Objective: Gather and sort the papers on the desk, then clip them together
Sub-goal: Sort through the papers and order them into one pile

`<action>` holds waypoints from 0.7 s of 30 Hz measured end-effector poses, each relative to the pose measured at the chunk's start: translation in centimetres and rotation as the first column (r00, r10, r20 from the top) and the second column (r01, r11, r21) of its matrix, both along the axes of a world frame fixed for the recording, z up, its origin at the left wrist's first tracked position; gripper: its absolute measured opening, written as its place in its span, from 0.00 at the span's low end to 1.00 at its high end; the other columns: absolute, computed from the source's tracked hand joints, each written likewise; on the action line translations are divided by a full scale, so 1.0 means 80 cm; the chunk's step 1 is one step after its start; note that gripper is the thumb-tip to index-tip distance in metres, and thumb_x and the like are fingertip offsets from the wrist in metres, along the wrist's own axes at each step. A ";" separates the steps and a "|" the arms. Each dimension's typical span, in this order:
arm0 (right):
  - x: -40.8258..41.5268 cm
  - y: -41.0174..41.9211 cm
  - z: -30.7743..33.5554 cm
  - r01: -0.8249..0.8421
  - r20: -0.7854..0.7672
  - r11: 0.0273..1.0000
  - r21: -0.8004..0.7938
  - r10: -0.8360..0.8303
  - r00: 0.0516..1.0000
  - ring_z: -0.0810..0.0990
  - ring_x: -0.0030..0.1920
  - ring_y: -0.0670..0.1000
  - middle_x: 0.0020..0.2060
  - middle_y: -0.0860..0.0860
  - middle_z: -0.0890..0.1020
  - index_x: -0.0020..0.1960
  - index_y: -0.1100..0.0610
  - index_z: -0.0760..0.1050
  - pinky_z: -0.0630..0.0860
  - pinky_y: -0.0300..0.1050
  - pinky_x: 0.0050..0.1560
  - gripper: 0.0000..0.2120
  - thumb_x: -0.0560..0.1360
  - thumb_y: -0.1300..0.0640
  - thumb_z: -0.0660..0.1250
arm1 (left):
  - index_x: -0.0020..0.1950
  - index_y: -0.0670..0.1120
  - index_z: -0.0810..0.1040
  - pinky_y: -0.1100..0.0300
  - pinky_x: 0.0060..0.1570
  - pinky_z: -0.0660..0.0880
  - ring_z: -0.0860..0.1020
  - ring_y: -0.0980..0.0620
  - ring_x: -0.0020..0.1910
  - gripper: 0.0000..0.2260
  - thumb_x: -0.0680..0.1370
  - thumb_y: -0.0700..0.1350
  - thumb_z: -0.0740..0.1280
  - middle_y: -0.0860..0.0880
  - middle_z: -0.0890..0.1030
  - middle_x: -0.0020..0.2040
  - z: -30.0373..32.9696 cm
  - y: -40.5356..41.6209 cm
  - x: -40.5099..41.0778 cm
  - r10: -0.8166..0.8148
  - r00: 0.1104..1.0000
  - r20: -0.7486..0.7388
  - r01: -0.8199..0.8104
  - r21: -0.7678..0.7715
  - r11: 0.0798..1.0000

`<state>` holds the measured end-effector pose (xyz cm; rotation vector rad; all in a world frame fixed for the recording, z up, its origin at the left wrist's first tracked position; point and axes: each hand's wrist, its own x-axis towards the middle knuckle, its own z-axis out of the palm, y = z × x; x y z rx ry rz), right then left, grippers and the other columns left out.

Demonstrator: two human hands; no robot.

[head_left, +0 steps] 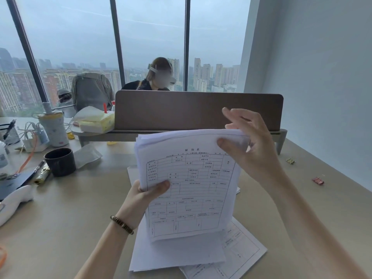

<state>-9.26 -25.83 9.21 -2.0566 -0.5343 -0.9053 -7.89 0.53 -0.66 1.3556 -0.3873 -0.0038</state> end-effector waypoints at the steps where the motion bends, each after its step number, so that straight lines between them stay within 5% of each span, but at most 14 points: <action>1: 0.002 0.001 -0.009 -0.045 -0.068 0.985 0.166 0.057 0.996 0.77 0.63 0.41 0.68 0.43 0.72 0.70 0.34 0.68 0.76 0.43 0.61 0.30 0.71 0.43 0.73 | 0.56 0.48 0.85 0.48 0.51 0.81 0.84 0.42 0.55 0.27 0.60 0.57 0.81 0.43 0.85 0.56 -0.001 0.001 0.001 0.002 1.000 -0.004 -0.002 -0.003 1.000; 5: 0.017 -0.003 -0.070 -0.196 -0.221 0.756 0.625 0.412 0.884 0.83 0.60 0.56 0.64 0.54 0.81 0.71 0.50 0.67 0.81 0.60 0.58 0.30 0.72 0.47 0.72 | 0.55 0.48 0.85 0.51 0.49 0.81 0.84 0.42 0.54 0.27 0.60 0.57 0.81 0.43 0.86 0.55 -0.008 0.003 0.002 -0.003 1.000 -0.008 0.003 0.003 1.000; 9: 0.020 0.010 -0.126 -0.145 -0.340 0.691 0.708 0.513 0.788 0.84 0.58 0.61 0.56 0.56 0.86 0.62 0.57 0.78 0.83 0.55 0.54 0.16 0.79 0.50 0.65 | 0.56 0.48 0.85 0.51 0.51 0.81 0.84 0.43 0.56 0.28 0.59 0.58 0.82 0.43 0.85 0.56 -0.021 0.003 0.006 -0.005 0.999 -0.038 0.006 0.025 1.000; 12: 0.024 0.024 -0.138 -0.090 -0.369 0.638 0.765 0.548 0.751 0.84 0.58 0.59 0.57 0.56 0.86 0.60 0.56 0.82 0.82 0.55 0.56 0.16 0.78 0.48 0.66 | 0.56 0.50 0.85 0.49 0.54 0.81 0.83 0.44 0.57 0.28 0.59 0.57 0.82 0.45 0.85 0.57 -0.027 -0.002 0.009 0.025 0.999 -0.034 -0.025 0.016 1.000; 21: 0.021 0.042 -0.170 -0.014 -0.342 0.654 0.756 0.413 0.844 0.85 0.53 0.54 0.52 0.53 0.86 0.60 0.62 0.75 0.82 0.44 0.46 0.10 0.80 0.60 0.65 | 0.57 0.48 0.84 0.43 0.59 0.78 0.83 0.45 0.57 0.15 0.71 0.50 0.75 0.46 0.86 0.56 -0.036 -0.003 0.023 0.146 0.989 0.037 -0.149 0.098 0.984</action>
